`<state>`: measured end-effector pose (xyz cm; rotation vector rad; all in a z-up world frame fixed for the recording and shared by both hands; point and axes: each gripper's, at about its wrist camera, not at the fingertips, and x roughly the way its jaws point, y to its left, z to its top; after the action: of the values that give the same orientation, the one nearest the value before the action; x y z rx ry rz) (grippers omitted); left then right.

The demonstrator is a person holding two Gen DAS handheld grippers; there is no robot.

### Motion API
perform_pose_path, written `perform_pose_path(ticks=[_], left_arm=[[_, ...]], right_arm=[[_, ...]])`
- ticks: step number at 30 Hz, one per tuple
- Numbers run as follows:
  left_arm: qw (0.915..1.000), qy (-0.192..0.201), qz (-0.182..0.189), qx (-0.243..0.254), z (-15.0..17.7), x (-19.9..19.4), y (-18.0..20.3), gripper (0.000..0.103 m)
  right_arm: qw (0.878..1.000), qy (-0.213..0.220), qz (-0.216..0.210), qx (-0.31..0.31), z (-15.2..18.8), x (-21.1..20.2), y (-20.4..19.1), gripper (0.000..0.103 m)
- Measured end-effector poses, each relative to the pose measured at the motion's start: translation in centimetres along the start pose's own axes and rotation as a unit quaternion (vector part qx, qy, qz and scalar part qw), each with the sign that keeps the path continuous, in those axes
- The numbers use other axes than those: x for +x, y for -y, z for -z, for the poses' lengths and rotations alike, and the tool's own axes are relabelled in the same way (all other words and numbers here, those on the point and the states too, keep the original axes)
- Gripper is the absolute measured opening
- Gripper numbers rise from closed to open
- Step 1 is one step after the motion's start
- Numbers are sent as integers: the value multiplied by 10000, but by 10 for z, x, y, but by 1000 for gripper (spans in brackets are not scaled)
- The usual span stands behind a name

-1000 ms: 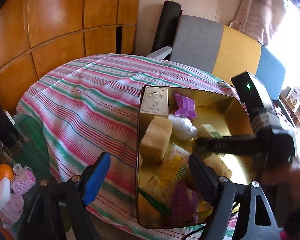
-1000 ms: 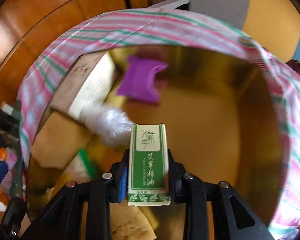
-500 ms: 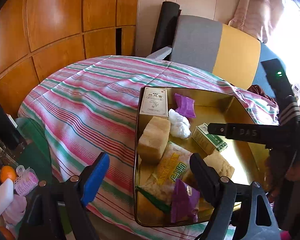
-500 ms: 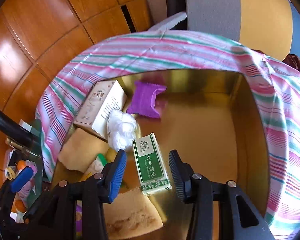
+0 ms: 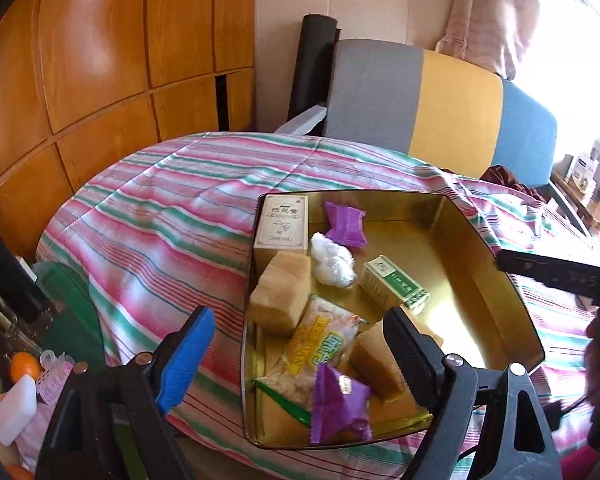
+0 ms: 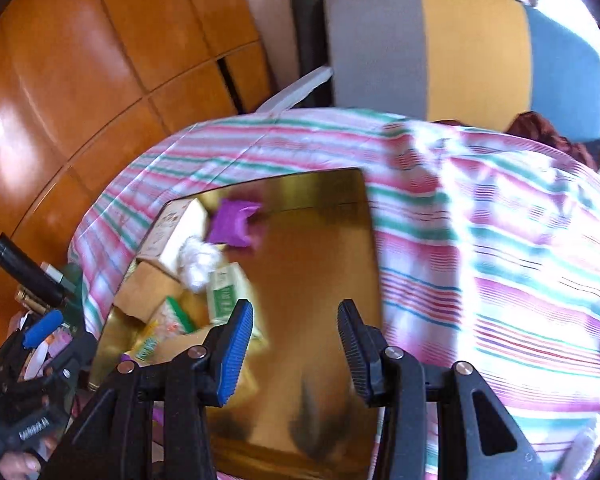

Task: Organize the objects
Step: 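Move both tools back over the remaining items on the cloth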

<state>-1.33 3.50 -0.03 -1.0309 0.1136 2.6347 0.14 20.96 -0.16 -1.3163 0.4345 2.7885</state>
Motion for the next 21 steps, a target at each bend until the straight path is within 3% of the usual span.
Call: perform_pose_path(ticks=[7, 12, 16, 21], left_arm=[[9993, 90, 201, 305, -7, -4, 23, 87], [9970, 197, 449, 595, -15, -8, 48, 87], [9929, 211, 792, 867, -24, -9, 77, 87], [9844, 92, 1305, 1176, -31, -4, 122, 87]], right_arm=[[9969, 327, 547, 455, 11, -53, 73, 44], [9881, 591, 1106, 895, 28, -100, 137, 44], [9696, 843, 1694, 1549, 50, -142, 196, 45], [9323, 1035, 2338, 2557, 87, -184, 264, 45]])
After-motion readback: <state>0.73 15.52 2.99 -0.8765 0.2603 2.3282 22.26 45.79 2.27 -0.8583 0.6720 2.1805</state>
